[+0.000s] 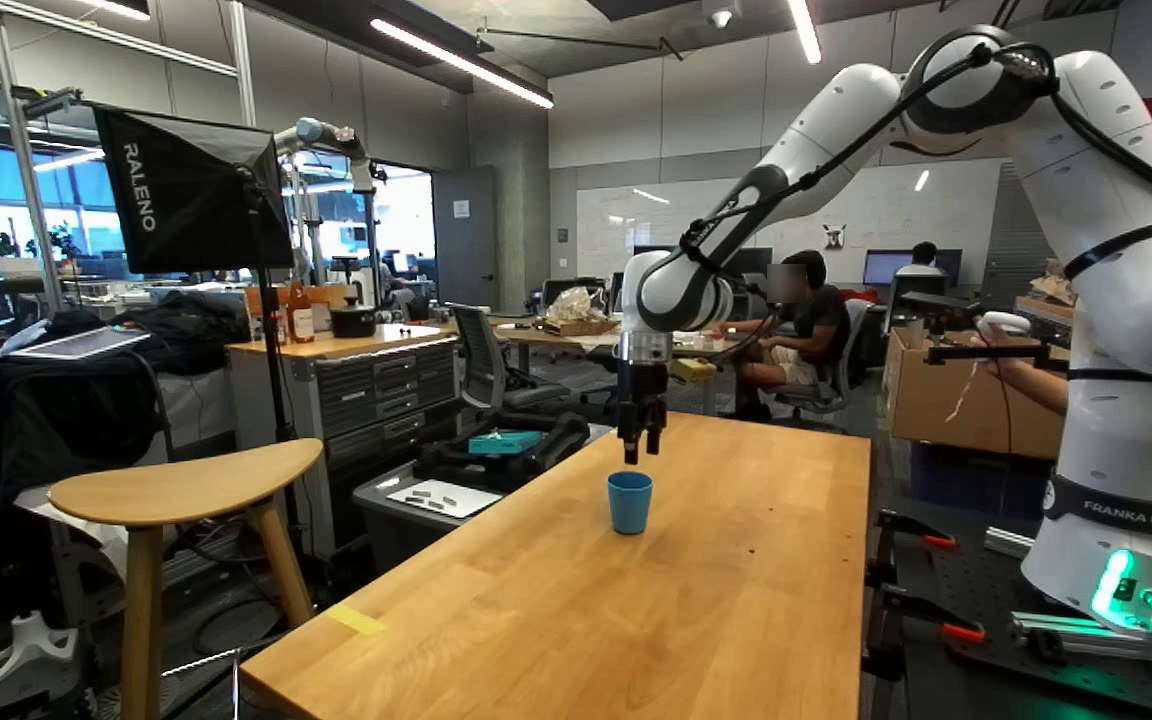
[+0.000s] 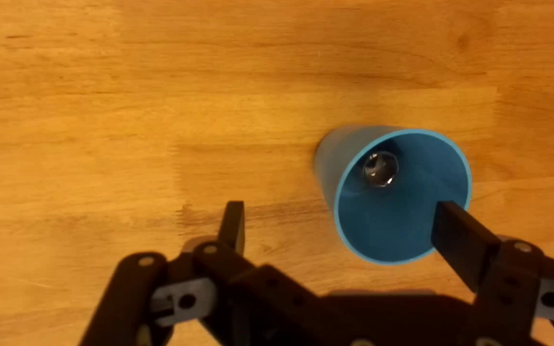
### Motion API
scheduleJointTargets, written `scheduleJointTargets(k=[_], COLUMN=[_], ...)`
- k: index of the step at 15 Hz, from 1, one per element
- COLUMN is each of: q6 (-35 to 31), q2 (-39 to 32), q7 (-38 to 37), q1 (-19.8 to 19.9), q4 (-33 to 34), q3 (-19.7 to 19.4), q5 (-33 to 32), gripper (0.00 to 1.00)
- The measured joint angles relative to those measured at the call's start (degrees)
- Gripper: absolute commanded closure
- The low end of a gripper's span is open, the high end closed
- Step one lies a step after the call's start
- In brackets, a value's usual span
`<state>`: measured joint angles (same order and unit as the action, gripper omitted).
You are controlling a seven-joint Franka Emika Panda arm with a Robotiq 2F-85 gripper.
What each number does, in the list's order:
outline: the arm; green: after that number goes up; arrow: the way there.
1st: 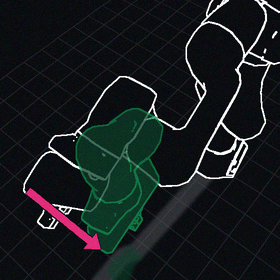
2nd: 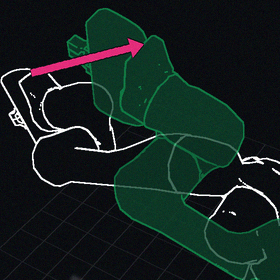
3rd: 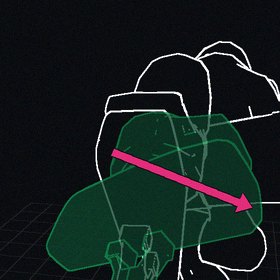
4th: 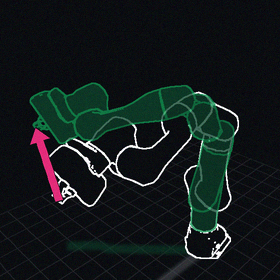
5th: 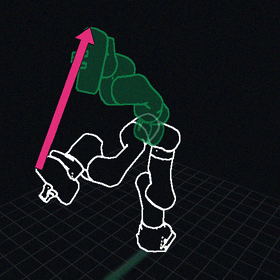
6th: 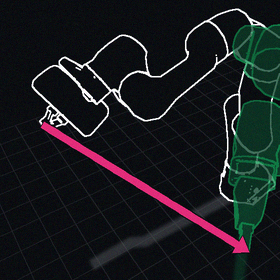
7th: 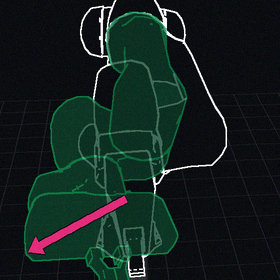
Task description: Put the metal thing in the cup
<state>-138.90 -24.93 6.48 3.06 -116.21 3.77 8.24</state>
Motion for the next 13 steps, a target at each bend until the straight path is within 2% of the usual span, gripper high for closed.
scheduleJointTargets(k=[4, 10, 13], q6=[0.94, 9.61, 10.12], q2=[0.44, 4.33, 4.52], q7=[1.22, 6.38, 6.57], q1=[0.24, 1.66, 1.89], q4=[1.91, 5.91, 5.93], q3=[-1.27, -4.21, -4.31], q5=[-2.25, -7.36, -7.4], gripper=[0.0, 0.0, 0.0])
